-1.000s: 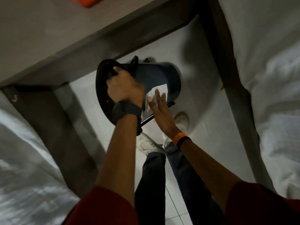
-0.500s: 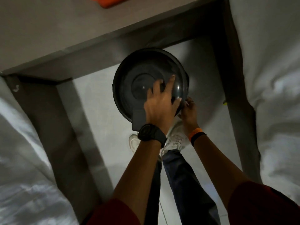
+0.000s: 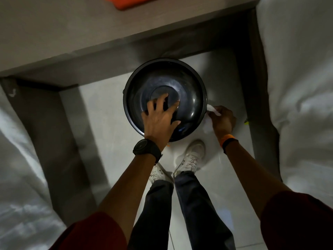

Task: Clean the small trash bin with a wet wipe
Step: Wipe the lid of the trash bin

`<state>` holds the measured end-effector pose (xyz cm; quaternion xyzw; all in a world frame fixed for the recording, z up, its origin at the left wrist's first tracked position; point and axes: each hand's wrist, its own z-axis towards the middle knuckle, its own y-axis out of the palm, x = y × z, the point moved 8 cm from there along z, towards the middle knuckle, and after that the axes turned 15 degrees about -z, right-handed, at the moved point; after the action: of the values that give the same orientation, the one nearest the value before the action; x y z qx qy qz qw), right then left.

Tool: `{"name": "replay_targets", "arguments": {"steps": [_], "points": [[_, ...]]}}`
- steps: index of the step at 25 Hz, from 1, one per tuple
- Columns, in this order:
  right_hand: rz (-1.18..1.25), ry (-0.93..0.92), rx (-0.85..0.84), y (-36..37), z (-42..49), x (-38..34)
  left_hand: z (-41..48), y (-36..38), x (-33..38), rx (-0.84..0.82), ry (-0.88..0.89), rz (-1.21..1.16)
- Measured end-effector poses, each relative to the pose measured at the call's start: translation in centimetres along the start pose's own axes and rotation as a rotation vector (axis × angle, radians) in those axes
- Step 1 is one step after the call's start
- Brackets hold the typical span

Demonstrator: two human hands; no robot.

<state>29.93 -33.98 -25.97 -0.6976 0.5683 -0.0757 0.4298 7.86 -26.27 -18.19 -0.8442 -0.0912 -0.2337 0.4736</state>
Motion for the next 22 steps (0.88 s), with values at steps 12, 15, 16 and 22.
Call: {"name": "replay_targets", "arguments": {"steps": [12, 15, 16, 22], "points": [[0.458, -0.133, -0.495, -3.4, -4.9, -5.7, 5.7, -6.3, 1.2, 0.122, -0.018, -0.559], [0.354, -0.184, -0.443, -1.5, -3.4, -6.7, 7.0, -6.4, 0.1, 0.007, -0.086, -0.615], [0.295, -0.192, -0.386, -1.2, -3.0, -6.8, 6.7, -6.4, -0.6, -0.009, -0.114, -0.625], [0.065, -0.195, -0.033, -2.3, -1.9, -7.7, 2.1, -8.5, -9.4, 0.114, -0.517, -0.380]]}}
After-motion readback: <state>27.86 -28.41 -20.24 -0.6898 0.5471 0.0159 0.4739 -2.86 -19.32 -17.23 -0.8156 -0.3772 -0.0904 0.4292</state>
